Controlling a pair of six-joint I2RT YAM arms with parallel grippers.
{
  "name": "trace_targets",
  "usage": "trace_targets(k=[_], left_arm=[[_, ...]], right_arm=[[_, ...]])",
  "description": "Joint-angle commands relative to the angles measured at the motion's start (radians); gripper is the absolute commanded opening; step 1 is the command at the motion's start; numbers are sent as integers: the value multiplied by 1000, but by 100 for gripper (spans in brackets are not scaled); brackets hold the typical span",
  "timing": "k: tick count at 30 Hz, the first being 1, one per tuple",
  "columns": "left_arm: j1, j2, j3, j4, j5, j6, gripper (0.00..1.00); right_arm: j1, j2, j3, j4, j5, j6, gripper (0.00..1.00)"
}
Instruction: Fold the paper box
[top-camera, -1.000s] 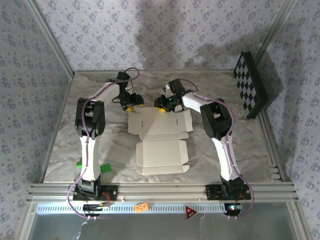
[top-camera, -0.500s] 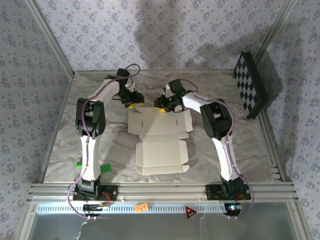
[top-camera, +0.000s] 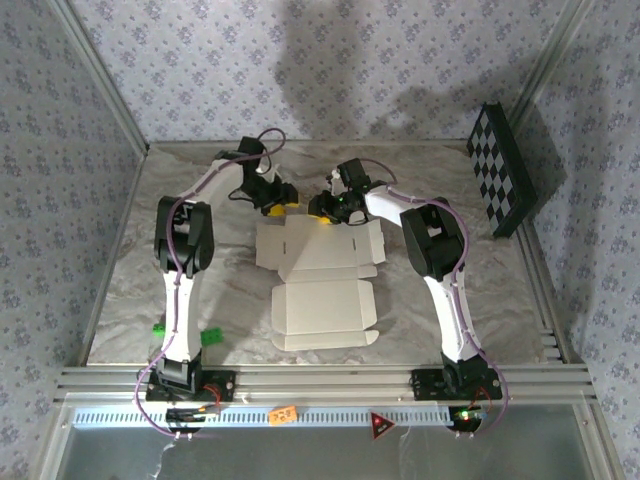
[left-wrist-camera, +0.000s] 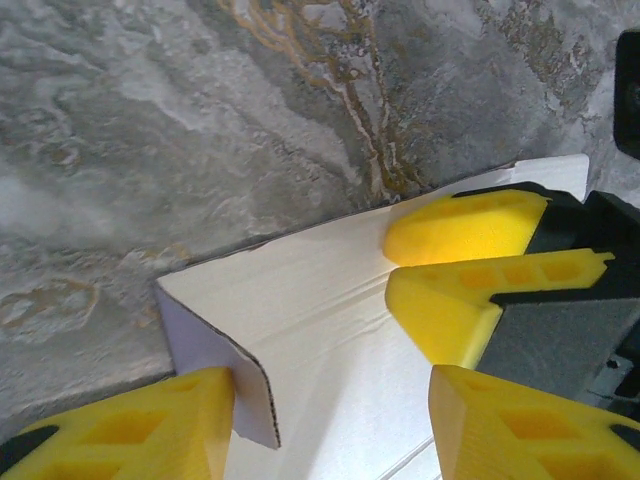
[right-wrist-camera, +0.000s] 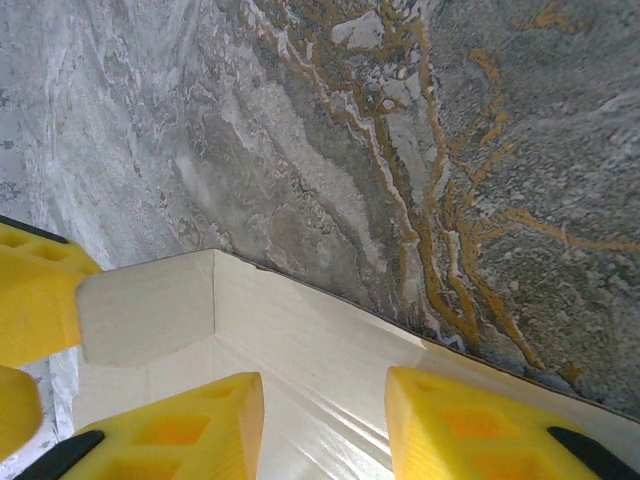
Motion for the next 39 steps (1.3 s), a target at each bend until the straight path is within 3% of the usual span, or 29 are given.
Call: trace_targets(k=[1,11,13,21,29,39], left_arm=[[-17,37,14,27,50,-26,53],[-40,71,-29,98,69,-68,52],[-42,76,-41,107,60,-70,47],[-49,105,-89,111,-2,-63,35],[-67,119,-132,93,-127,-49,31],[-69,-115,-116,185,-150,-35,31]], right_arm=[[3,20,-41,-73,32,6,39],[5,19,-50,-68,27,6,39],[5,16,-56,-64,25,7,38],[4,14,-80,-48,20,7,35],[3,6,-102,-37,20,7,34],[2,-146,-90,-112,89,-52,32]])
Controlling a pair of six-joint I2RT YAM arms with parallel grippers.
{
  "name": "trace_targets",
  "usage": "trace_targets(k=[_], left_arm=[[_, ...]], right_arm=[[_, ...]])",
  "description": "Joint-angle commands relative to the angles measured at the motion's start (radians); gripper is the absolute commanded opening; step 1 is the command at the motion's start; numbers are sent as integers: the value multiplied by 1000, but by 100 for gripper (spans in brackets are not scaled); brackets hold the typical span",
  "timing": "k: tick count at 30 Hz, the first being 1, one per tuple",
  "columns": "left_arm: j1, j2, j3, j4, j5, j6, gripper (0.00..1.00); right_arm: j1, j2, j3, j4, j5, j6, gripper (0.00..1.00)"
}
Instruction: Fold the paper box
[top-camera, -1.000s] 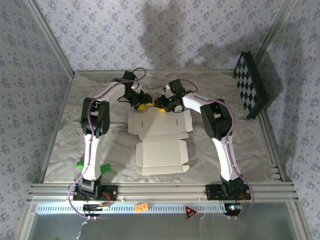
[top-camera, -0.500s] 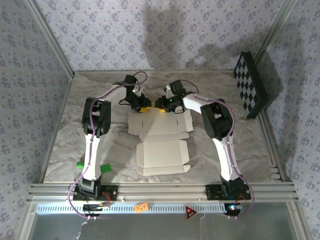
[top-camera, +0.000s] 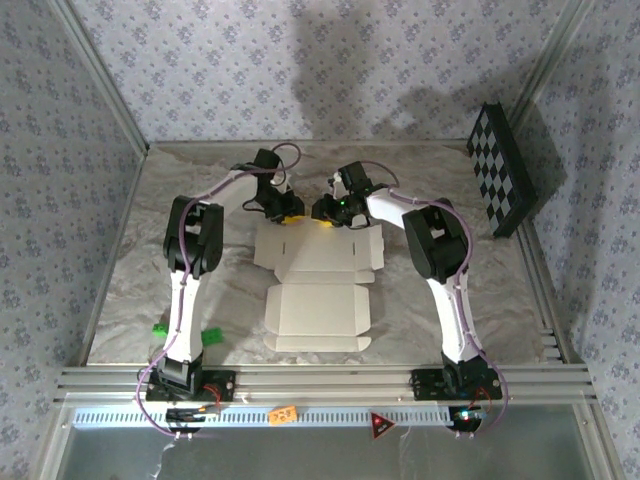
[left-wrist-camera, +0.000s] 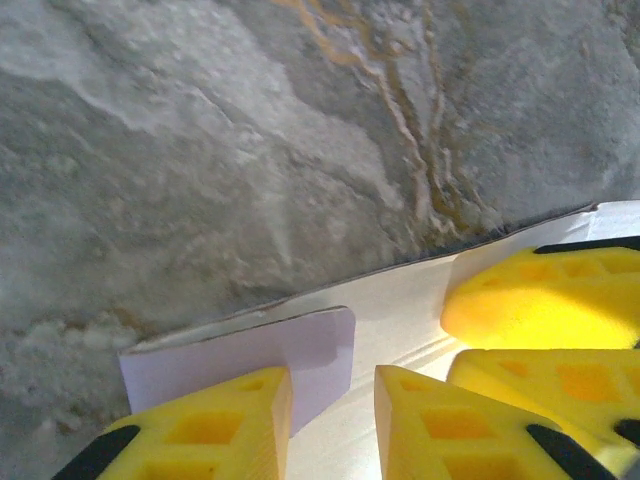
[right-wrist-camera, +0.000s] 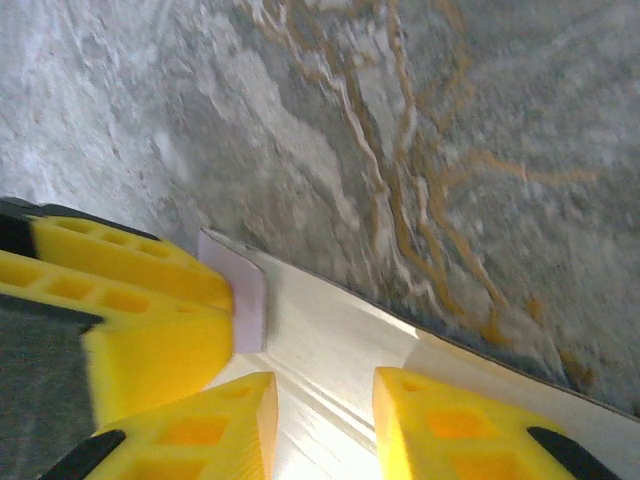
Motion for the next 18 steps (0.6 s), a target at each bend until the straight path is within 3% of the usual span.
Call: trace_targets(k=[1,10,18], left_arm=[[1,-144,-19,43,-55,18,33],[11,-395,-170,88,-130,71,45],[98,-501,-374,136,-77,93,50]], right_arm=[[-2,-100,-13,-112,48,-41,32],[-10,-310,-126,-155,92,-85,33],[-4,-459,-281,-164,120,-102,35]])
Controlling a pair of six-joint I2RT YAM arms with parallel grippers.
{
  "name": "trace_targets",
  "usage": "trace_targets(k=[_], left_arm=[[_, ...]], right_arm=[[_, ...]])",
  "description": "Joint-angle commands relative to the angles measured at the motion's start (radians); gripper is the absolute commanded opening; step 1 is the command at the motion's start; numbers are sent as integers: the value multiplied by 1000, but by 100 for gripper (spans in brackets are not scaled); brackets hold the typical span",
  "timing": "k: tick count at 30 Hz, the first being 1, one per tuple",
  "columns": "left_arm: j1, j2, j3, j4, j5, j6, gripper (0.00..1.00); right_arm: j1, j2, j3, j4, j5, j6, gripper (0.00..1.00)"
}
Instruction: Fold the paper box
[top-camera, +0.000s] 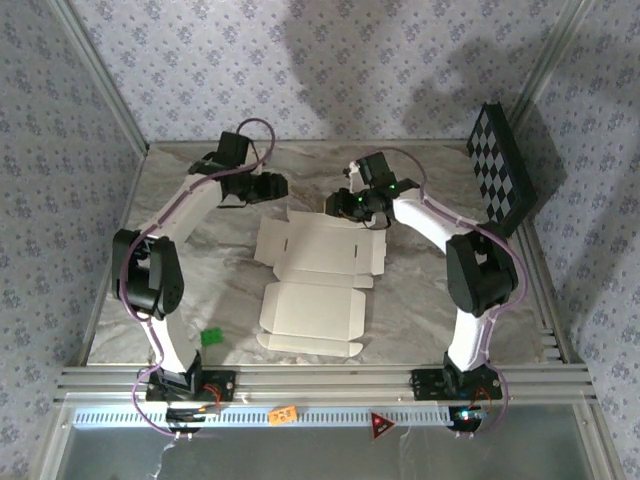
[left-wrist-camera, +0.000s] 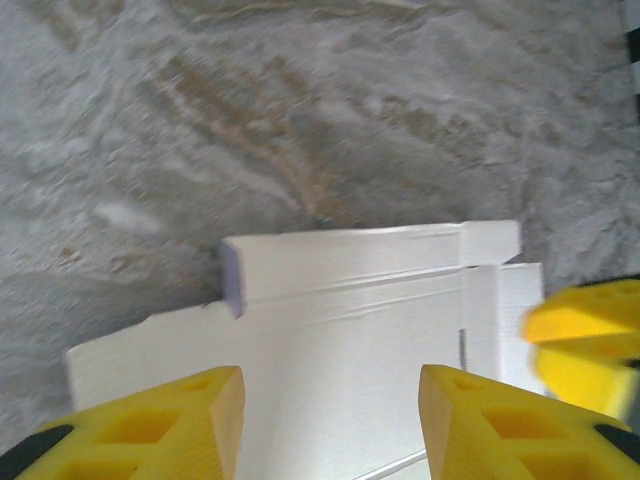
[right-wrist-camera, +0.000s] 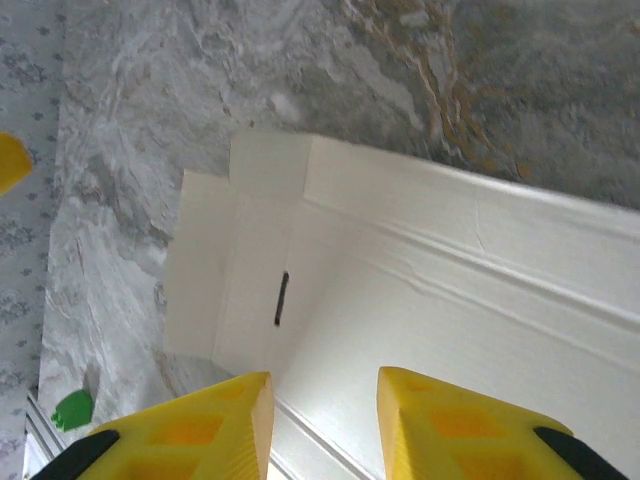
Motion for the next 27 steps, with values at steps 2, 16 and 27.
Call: trace_targets(k=[2,16,27], left_arm=[[65,-52,-136,54,58,20,51],[131,3,-327,183,165,108,52],[129,81,-354,259,241,122,40]], right_arm=[[-2,-73,-84,-46,36,-24,35],[36,-166,-237,-21,107,-1,35],[53,-172,-246,-40,134,-4,35]])
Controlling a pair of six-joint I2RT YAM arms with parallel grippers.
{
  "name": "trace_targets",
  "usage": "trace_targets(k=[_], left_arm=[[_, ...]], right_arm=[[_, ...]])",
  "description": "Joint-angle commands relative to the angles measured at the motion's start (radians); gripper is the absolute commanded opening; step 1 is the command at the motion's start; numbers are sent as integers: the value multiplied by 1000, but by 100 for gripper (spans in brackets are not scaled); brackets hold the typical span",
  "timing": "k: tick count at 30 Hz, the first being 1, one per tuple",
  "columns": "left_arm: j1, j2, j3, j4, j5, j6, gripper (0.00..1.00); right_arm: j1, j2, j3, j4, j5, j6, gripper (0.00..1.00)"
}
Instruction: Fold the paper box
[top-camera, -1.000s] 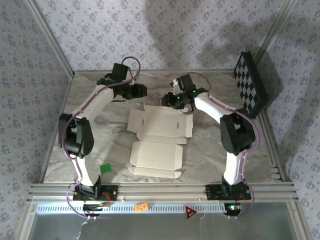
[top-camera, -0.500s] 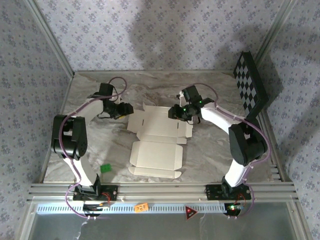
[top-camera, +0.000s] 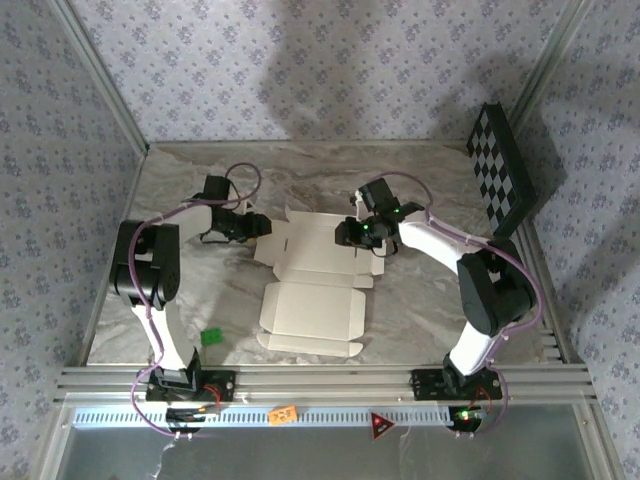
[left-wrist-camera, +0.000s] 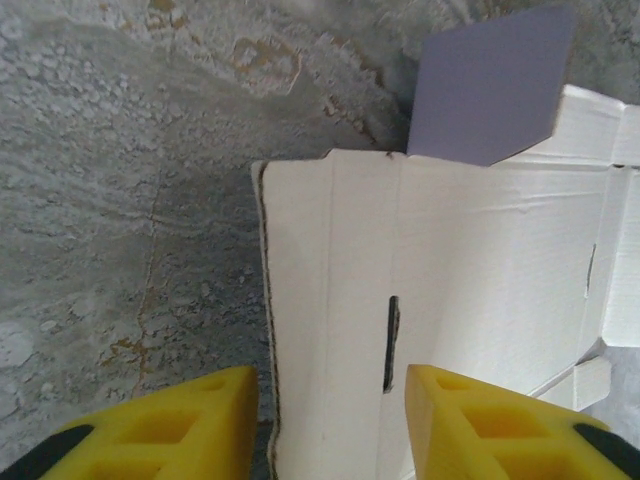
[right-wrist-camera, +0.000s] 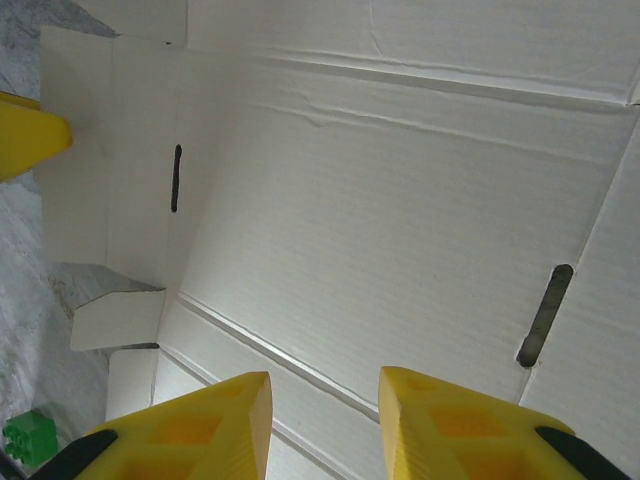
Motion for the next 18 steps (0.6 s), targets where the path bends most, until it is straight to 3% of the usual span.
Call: trace_targets(k=[1,9,18], left_arm=[[2,12,-9,33,36,29,37],[1,-49,-64,104,41,38,19],[-8,-223,-80,137,96,55,11]], right_arm=[[3,-34,-15,-18,24,6,35],[1,-61,-11,-37,34,-7,35],[-70,-225,-16,-93,31,-120,37]])
